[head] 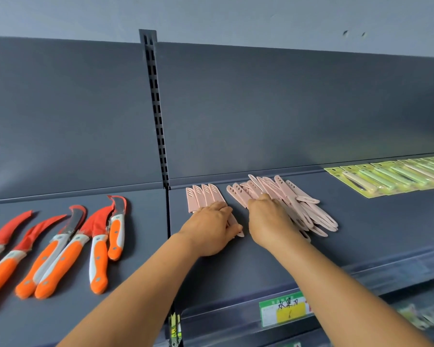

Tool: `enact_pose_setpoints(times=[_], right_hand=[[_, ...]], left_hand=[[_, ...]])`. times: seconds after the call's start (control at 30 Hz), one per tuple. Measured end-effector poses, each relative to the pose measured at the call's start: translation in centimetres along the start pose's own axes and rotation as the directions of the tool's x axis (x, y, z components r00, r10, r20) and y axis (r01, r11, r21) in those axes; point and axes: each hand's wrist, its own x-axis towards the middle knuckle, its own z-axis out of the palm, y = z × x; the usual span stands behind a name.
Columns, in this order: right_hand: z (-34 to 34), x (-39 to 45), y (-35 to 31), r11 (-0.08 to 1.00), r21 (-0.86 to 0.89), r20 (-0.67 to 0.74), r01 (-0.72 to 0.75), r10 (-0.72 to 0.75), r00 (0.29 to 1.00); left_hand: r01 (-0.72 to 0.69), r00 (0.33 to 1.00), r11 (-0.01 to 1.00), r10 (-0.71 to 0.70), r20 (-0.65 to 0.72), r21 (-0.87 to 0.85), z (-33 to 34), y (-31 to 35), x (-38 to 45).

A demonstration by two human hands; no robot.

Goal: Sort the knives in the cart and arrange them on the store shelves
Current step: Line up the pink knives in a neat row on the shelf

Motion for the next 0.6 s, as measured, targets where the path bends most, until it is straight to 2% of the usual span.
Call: enact_pose_setpoints(times=[0.07, 0.13, 0.23, 0.37, 0.6], right_hand=[[-0.2, 0.5, 0.0, 0.999, 0.034, -0.057, -0.022, 0.024, 0.998], [-0.1, 1.2, -0.2, 0.981, 0.192, -0.105, -0.034, 0.055, 0.993], [0.3, 2.1, -1.1, 0.904, 0.426, -0.061, -0.038, 0.07, 0.996], [0.4, 2.8, -2.3, 0.903, 0.425, 0.023, -0.066, 0.062, 0.998], [0.5, 2.9, -2.7, 0.947, 0.31, 0.094, -0.086, 0.059, 0.994]], left_hand=[[0.008, 1.0, 1.0, -0.008, -0.014, -0.022, 0.1, -0.2, -0.2], [0.012, 0.999, 0.999, -0.014, -0.037, -0.038, 0.2, -0.3, -0.3], [0.02, 0.998, 0.999, -0.022, -0.056, -0.042, 0.3, -0.5, -0.2], [0.034, 0.998, 0.998, -0.038, -0.053, -0.059, 0.5, -0.7, -0.1], [0.013, 0.998, 0.998, -0.017, -0.064, -0.061, 0.9, -1.0, 0.1]])
